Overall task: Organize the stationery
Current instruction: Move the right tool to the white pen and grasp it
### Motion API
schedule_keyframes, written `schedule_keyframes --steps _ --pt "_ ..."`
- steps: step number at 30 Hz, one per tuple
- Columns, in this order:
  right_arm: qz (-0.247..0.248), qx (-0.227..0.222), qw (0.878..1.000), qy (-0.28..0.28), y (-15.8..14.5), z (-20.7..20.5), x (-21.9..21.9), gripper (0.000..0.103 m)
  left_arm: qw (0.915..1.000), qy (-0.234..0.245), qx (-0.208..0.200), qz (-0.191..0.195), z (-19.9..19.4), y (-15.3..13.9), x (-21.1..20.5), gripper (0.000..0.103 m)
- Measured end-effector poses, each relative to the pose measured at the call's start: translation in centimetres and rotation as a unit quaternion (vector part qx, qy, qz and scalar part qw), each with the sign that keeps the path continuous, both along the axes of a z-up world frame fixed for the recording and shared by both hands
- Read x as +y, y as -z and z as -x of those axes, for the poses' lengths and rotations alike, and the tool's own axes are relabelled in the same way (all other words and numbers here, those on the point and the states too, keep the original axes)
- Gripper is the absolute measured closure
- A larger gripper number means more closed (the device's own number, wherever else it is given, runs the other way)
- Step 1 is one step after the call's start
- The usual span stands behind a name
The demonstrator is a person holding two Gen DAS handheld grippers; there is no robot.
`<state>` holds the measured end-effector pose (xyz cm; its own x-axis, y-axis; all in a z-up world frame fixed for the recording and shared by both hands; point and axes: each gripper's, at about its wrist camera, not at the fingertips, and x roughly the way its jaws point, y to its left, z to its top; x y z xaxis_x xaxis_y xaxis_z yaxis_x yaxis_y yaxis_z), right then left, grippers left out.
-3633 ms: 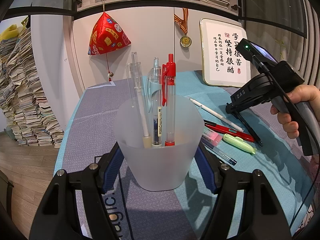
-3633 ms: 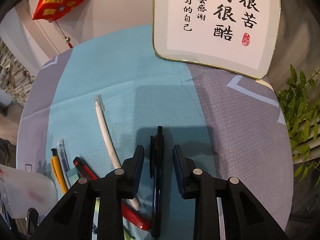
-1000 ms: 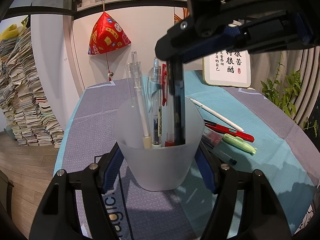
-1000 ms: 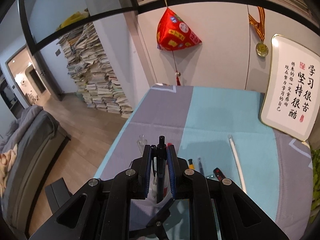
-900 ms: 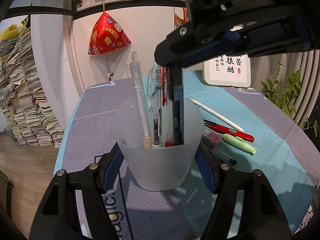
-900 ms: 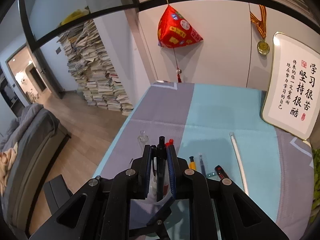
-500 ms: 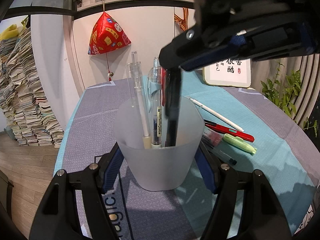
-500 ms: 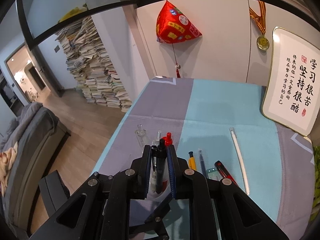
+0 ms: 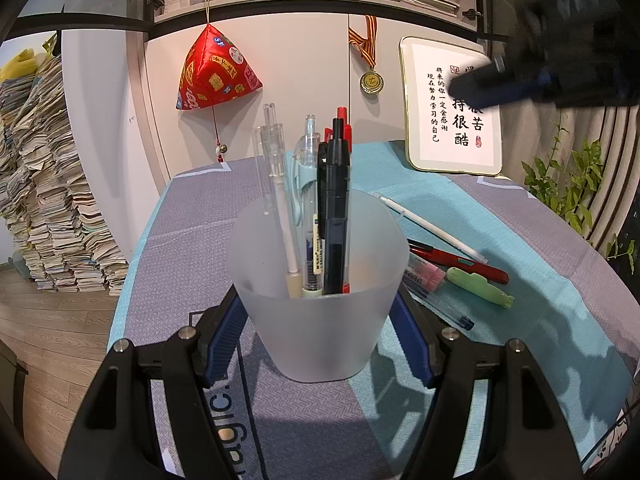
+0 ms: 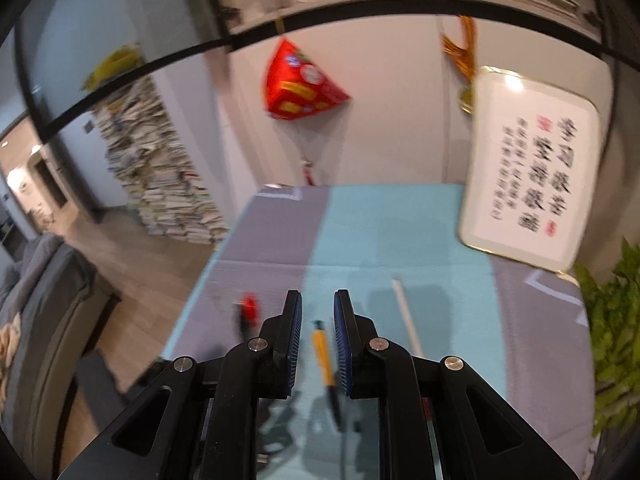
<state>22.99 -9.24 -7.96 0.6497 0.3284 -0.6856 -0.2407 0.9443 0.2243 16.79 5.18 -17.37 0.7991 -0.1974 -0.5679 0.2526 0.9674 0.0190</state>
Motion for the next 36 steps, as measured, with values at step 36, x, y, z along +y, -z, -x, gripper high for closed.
schedule_keyframes --steps 36 --pt "0.108 0.148 0.982 0.054 10.8 -3.1 -6.6 0.095 1.0 0.0 0.002 0.0 0.0 0.0 0.1 0.034"
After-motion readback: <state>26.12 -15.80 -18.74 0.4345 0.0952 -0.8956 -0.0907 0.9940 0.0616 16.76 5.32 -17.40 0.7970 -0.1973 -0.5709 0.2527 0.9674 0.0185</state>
